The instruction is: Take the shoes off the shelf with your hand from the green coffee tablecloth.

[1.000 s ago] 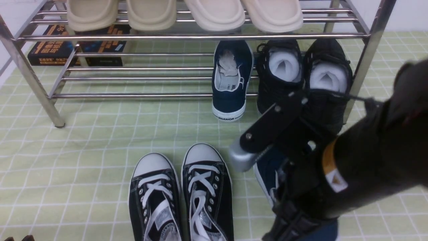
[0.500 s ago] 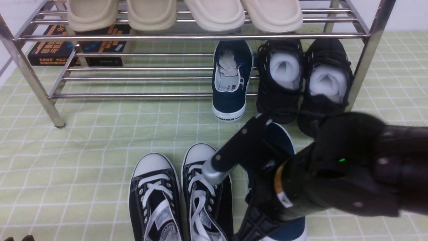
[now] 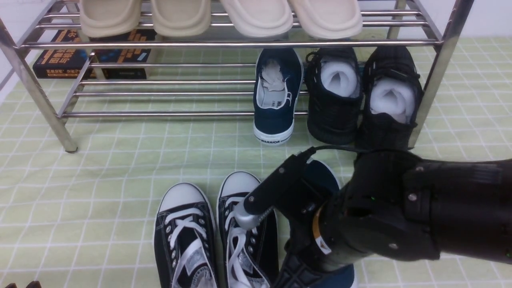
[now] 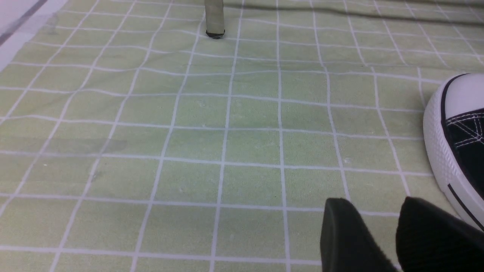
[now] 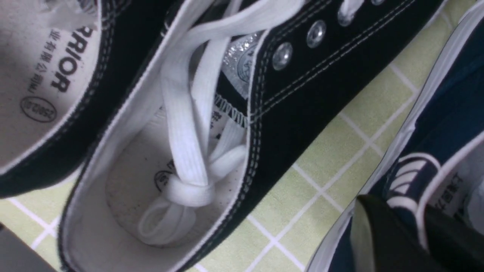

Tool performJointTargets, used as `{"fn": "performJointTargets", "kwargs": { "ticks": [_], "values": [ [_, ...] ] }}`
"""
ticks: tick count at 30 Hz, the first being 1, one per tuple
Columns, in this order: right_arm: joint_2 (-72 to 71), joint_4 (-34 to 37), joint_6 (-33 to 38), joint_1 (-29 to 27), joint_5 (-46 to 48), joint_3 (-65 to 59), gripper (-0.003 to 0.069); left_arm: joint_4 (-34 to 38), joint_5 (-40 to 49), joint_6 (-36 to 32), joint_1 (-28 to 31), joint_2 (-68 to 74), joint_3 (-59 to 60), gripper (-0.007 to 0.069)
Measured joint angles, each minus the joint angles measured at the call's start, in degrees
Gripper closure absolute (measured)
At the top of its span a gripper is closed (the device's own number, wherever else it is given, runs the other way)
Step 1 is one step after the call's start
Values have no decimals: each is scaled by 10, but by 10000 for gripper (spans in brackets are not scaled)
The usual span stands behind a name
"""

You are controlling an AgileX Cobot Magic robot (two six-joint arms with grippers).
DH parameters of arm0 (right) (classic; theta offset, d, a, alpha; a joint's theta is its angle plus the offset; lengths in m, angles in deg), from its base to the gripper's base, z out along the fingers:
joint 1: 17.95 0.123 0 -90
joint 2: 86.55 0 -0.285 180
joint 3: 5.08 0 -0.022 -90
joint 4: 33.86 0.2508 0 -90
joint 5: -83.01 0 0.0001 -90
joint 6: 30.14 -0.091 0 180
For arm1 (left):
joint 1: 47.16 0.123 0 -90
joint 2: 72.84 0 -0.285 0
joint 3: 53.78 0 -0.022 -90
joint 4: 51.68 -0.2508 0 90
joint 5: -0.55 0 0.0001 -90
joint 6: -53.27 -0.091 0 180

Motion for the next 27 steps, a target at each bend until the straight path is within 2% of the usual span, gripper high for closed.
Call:
{"fn": "performJointTargets", "kwargs": {
  "ticks": [6,12,14,16,20,24,27],
  "values": [
    [0,24,-35,0,-3,0,573,0,0,0,0,0,0,385],
    [0,69,-61,0,65,31,386,0,0,0,0,0,0,385],
    [0,75,-61,0,112,67,302,0,0,0,0,0,0,385],
    [0,75,-55,0,150,103,264,0,0,0,0,0,0,385],
    [0,67,-29,0,229,190,239,0,0,0,0,0,0,385],
    [1,38,-24,0,239,252,252,0,0,0,0,0,0,385],
    [14,-14,-26,-5,231,306,274,0,0,0,0,0,0,385]
  ]
}}
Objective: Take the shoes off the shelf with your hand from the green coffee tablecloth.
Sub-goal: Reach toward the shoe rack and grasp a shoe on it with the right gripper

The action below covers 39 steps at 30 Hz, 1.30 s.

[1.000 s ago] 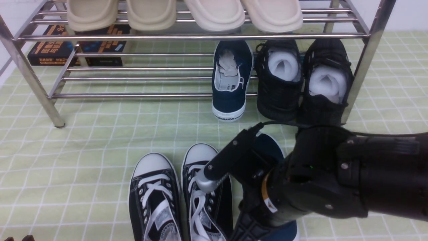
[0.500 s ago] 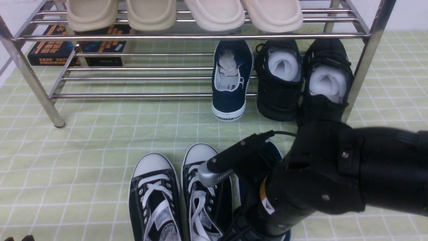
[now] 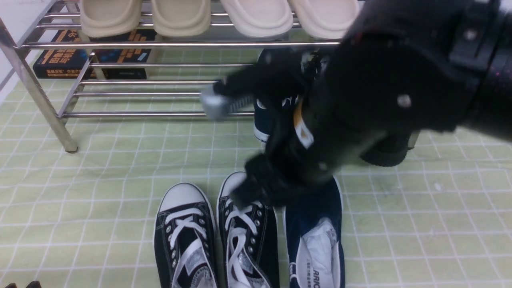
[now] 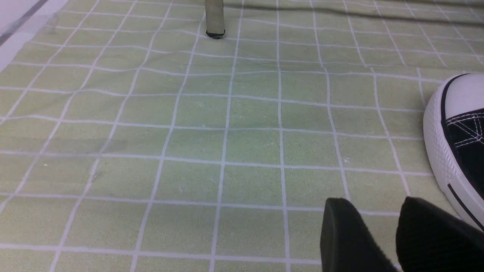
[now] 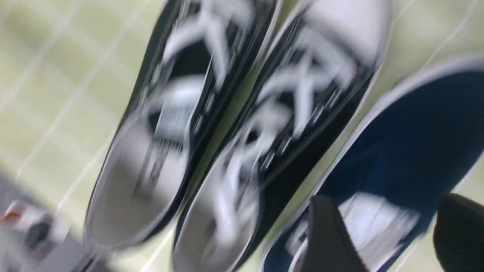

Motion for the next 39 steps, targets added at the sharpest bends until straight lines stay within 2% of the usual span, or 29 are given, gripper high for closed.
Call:
{"fn": "performJointTargets", "kwargs": {
  "ticks": [4,12,20,26,34,39],
  "values": [
    [46,-28,-7,-24,-13,74,289,0,0,0,0,0,0,385],
    [160,-30,-9,-89,-33,180,293,0,0,0,0,0,0,385],
    [186,-29,-9,-111,-40,192,293,-1,0,0,0,0,0,385],
    [208,-61,-12,-111,-137,196,293,-1,0,0,0,0,0,385],
    [274,-125,-74,-137,-197,196,293,-1,0,0,0,0,0,385],
    [301,-134,-110,-161,-216,196,293,-1,0,0,0,0,0,385]
  ]
}}
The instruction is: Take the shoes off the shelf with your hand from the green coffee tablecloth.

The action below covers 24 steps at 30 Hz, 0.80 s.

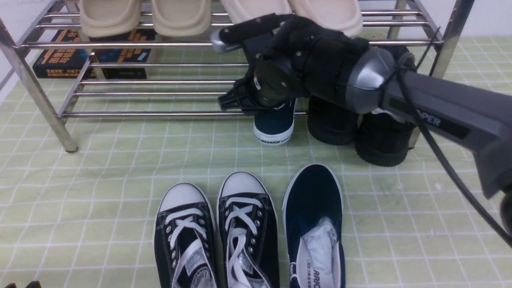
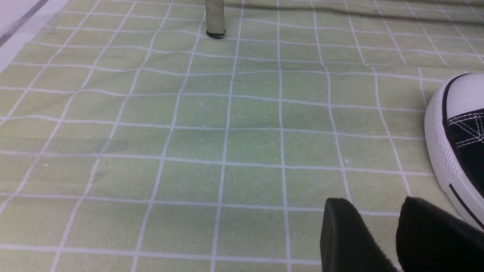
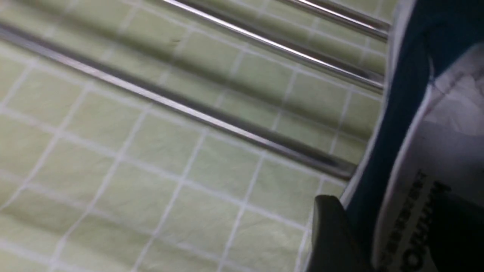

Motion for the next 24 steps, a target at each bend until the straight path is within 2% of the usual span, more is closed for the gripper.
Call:
{"fn": "performJointTargets", "kwargs": {
  "ticks": [5,9,10,12,14,16,20,24],
  "values": [
    [11,1,-8,-5,-13,1,303,0,0,0,0,0,0,385],
    [12,2,-8,-5,-17,1,375,0,0,0,0,0,0,385],
    [12,2,-8,-5,-18,1,407,0,0,0,0,0,0,385],
    [11,8,-4,-5,-17,1,531,0,0,0,0,0,0,385],
    [8,18,9,-5,-12,1,618,0,0,0,0,0,0,385],
    [3,30,24,-5,1,1,626,0,0,0,0,0,0,385],
    [-34,101,132,-6,78,4,624,0,0,0,0,0,0,385],
    [-72,209,254,-5,162,20,624,0,0,0,0,0,0,385]
  ]
}}
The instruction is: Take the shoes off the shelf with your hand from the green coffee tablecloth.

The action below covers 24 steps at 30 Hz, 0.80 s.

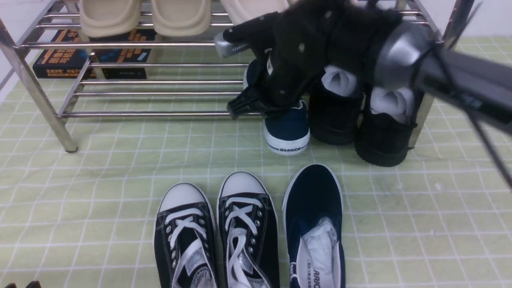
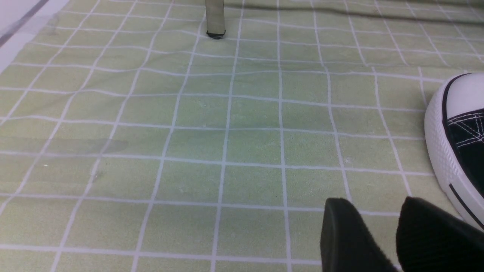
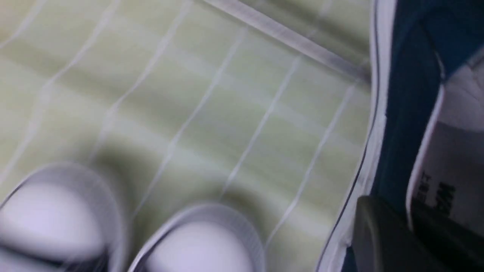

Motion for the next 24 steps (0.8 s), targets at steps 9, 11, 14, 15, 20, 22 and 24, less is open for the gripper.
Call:
{"fn": "performJointTargets", "kwargs": {
  "ticks": [9,11,14,15,20,22,24],
  "values": [
    [-62,196,154,3,136,57,624,0,0,0,0,0,0,385],
    [-77,212,157,5,136,61,624,0,0,0,0,0,0,385],
    [-118,221,142,6,134,48,624,0,0,0,0,0,0,385],
    [-133,222,138,6,134,42,624,0,0,0,0,0,0,385],
    [-291,202,129,6,134,-88,624,0,0,0,0,0,0,385],
    [-343,197,124,6,134,-142,624,0,0,0,0,0,0,385],
    [-395,189,104,6,135,-209,624,0,0,0,0,0,0,385]
  ]
}}
